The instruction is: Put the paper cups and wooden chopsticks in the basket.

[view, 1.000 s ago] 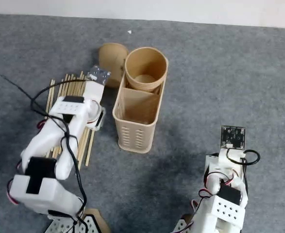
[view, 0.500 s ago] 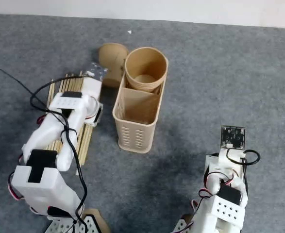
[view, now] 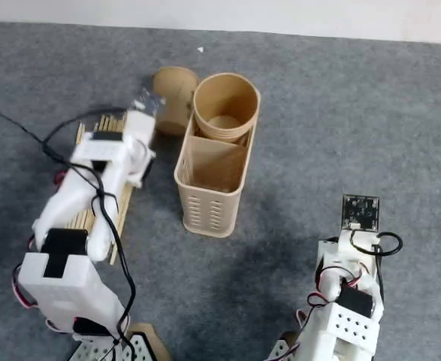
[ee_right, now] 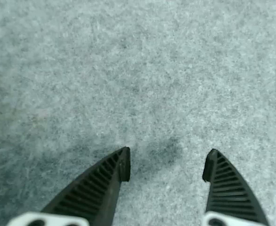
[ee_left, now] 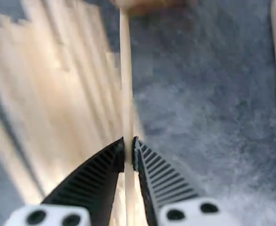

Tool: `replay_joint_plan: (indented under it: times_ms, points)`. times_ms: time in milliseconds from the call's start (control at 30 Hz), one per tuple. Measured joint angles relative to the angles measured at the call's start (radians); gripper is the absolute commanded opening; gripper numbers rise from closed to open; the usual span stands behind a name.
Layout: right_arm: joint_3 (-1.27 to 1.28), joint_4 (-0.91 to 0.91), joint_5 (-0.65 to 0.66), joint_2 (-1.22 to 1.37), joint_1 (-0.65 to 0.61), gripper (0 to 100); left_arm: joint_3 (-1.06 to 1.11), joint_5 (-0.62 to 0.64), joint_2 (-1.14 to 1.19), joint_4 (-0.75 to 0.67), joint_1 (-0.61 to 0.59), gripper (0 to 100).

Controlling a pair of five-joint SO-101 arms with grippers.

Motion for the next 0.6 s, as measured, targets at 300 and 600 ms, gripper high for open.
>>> replay_joint_plan:
  times_ms: [300,600]
  points:
    - [0.000,0.000,0.000,0.000,0.000,26.0,-0.462,0.017,0.000,0.353,0.003,2]
    - [0.000,0.000,0.000,0.000,0.000,26.0,-0.684,0.083,-0.296,0.511,0.126,2]
